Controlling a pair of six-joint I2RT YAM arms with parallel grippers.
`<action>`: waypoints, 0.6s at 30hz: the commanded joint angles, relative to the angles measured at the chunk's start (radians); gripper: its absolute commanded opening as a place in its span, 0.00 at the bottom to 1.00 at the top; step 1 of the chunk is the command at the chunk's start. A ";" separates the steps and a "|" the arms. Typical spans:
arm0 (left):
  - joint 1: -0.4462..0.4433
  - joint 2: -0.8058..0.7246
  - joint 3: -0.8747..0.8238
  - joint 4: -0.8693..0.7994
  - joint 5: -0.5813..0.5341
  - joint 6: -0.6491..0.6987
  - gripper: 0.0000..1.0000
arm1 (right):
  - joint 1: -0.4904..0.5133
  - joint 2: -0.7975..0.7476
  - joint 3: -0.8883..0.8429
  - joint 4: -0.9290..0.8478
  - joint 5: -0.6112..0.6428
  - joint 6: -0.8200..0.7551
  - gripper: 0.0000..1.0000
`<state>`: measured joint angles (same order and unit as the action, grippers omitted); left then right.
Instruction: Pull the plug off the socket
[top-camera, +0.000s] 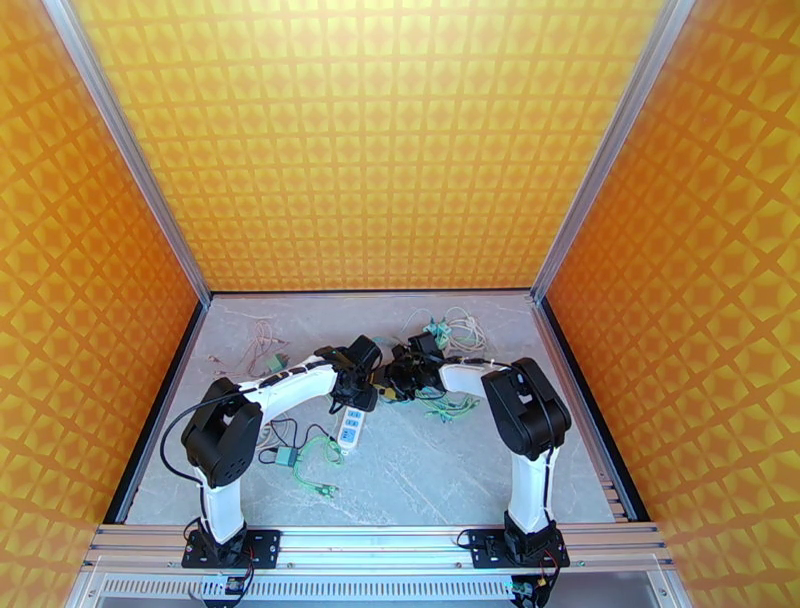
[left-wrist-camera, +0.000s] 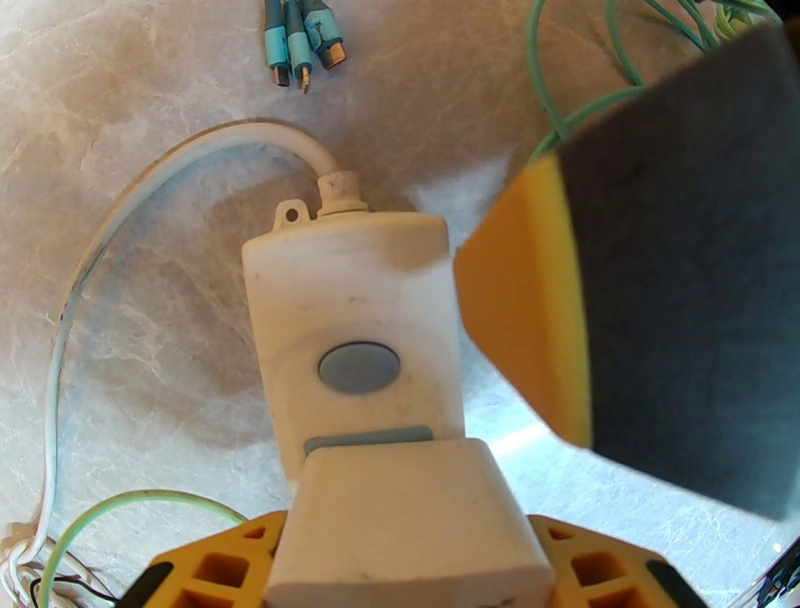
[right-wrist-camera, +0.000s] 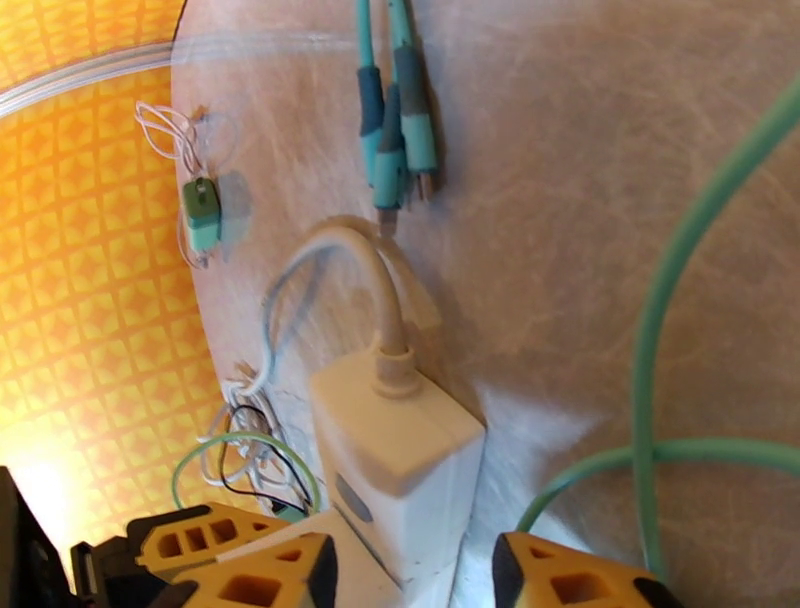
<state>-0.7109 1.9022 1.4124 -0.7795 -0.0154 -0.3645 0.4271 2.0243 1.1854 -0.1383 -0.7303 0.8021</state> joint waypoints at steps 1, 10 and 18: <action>-0.009 -0.023 -0.010 0.033 0.060 0.018 0.41 | 0.014 0.049 0.046 -0.131 0.033 -0.075 0.42; -0.009 -0.040 -0.016 0.039 0.060 0.012 0.40 | 0.032 0.110 0.106 -0.292 0.158 -0.097 0.35; -0.009 -0.057 0.000 0.030 0.057 0.005 0.40 | 0.035 0.128 0.091 -0.347 0.236 -0.119 0.35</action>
<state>-0.7109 1.8950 1.4059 -0.7738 -0.0082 -0.3649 0.4564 2.0769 1.3140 -0.3523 -0.6617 0.7025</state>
